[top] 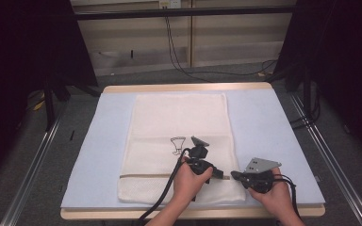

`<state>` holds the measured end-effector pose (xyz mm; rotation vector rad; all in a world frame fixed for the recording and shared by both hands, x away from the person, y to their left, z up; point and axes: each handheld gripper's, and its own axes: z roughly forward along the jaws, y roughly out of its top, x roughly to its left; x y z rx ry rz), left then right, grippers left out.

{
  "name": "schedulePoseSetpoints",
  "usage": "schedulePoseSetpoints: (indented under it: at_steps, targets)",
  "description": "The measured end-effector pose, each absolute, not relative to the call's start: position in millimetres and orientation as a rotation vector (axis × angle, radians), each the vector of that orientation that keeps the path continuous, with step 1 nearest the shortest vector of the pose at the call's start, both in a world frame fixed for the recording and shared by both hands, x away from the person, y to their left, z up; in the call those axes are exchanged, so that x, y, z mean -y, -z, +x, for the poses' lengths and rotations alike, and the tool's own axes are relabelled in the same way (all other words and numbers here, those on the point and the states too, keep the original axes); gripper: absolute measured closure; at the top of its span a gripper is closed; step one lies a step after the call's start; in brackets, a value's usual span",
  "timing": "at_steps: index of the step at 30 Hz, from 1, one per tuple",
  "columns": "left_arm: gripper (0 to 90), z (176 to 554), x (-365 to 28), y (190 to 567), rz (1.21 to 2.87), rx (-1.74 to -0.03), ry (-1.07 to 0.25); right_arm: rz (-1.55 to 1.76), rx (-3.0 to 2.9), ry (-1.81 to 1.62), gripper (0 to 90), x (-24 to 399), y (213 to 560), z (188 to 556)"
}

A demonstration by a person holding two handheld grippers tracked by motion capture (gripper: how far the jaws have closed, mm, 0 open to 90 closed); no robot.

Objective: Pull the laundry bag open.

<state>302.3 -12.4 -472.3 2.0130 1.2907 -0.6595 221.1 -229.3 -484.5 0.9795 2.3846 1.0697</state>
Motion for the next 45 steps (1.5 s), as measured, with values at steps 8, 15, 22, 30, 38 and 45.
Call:
schedulePoseSetpoints:
  at_steps: [8,15,22,30,38,45]
  targets:
    - [87.6,303,5,469,2.025,-1.291,0.642,0.987,-2.383,-1.07,90.0,229,484,221]
    - [87.6,304,0,469,2.009,-1.295,0.658,0.98,-2.388,-1.074,90.0,229,485,221]
    - [87.6,304,-4,465,2.022,-1.296,0.645,0.981,-2.385,-1.076,90.0,229,485,221]
    - [87.6,305,-9,464,2.026,-1.292,0.66,0.966,-2.386,-1.06,90.0,228,484,220]
    - [87.7,307,-15,462,2.018,-1.305,0.654,0.978,-2.387,-1.067,90.0,228,484,221]
    - [87.7,309,-25,461,2.018,-1.314,0.658,0.979,-2.392,-1.07,90.0,229,484,221]
